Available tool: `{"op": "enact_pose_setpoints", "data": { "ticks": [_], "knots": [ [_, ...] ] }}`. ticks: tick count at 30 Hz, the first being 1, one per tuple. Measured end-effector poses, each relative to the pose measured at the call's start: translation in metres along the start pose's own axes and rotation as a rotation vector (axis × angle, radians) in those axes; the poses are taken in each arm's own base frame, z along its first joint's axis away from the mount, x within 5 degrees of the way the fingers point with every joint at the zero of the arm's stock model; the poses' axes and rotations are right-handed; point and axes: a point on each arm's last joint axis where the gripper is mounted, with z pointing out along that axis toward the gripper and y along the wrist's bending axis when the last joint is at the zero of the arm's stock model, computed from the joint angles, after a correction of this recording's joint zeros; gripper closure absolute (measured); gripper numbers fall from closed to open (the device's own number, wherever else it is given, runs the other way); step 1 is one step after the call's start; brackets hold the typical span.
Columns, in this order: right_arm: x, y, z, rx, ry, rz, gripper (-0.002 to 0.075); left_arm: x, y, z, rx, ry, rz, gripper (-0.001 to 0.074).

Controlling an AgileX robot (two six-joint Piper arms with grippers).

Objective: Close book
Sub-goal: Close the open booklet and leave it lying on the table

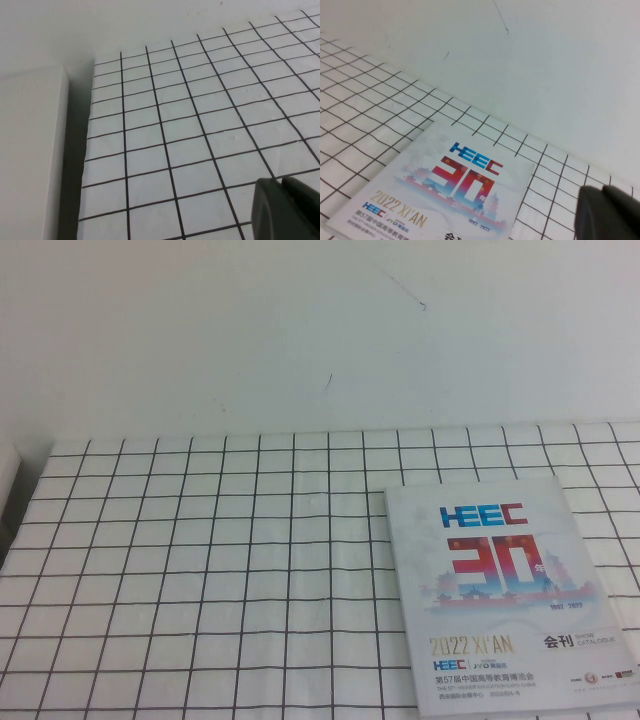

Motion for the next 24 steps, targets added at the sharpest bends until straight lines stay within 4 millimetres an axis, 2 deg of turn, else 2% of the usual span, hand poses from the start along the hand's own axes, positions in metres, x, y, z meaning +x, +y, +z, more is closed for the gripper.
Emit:
{"op": "enact_pose_setpoints", "data": {
  "ticks": [24],
  "knots": [
    [0.0,0.0,0.0,0.0,0.0,0.002,0.0729,0.0001,-0.0001,-0.0002,0.001,0.002,0.025,0.0737]
  ]
}}
